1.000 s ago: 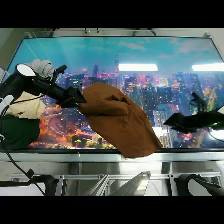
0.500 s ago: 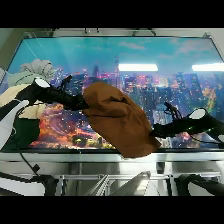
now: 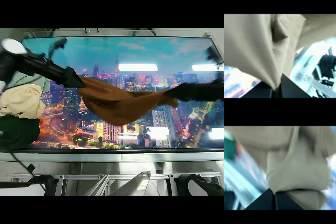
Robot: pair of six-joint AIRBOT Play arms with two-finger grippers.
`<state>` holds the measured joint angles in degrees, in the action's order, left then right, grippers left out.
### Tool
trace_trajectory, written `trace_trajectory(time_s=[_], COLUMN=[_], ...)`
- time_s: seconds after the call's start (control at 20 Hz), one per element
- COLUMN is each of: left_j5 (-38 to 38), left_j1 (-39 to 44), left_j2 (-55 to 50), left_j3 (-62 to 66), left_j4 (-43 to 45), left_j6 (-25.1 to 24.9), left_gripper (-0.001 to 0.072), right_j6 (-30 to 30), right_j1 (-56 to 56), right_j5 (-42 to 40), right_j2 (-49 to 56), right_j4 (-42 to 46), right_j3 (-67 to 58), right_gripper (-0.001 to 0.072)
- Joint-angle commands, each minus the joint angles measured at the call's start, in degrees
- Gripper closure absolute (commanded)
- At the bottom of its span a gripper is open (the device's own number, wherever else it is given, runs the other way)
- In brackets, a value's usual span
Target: Fold the shirts.
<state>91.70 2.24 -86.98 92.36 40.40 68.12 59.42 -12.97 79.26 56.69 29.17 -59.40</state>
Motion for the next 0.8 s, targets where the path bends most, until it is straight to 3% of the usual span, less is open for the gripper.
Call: trace_trajectory(time_s=[0.0, 0.2, 0.3, 0.55, 0.7, 0.75], left_j5=[6.1, 3.3, 1.0, -1.1, -7.2, -8.4], left_j1=[-2.0, -4.1, -3.8, 0.7, 1.1, 0.1], left_j2=[13.7, 26.4, 28.0, 15.5, 3.5, -0.2], left_j3=[3.2, 3.1, 3.1, -1.1, -5.2, -4.3], left_j4=[-6.5, -4.9, 0.1, 4.7, 4.7, 4.7], left_j6=[-1.1, -1.2, -1.2, -1.4, -2.7, -2.4], left_gripper=[0.0695, 0.0686, 0.0679, 0.0674, 0.0163, -0.0013], right_j6=[-0.3, -0.3, -0.3, -1.2, -5.7, -5.7], right_j1=[-6.7, -9.7, -9.1, -0.5, 2.2, 2.2], right_j5=[1.8, 1.4, -0.9, -8.9, -17.0, -20.5], right_j2=[-9.3, -17.2, -16.6, -3.8, 7.4, 10.8], right_j4=[-10.3, -10.4, -8.7, -4.2, -4.3, -4.3], right_j3=[-6.9, -6.8, -6.1, 2.3, 4.0, 3.7], right_gripper=[0.0687, 0.0687, 0.0686, 0.0687, 0.0658, 0.0473])
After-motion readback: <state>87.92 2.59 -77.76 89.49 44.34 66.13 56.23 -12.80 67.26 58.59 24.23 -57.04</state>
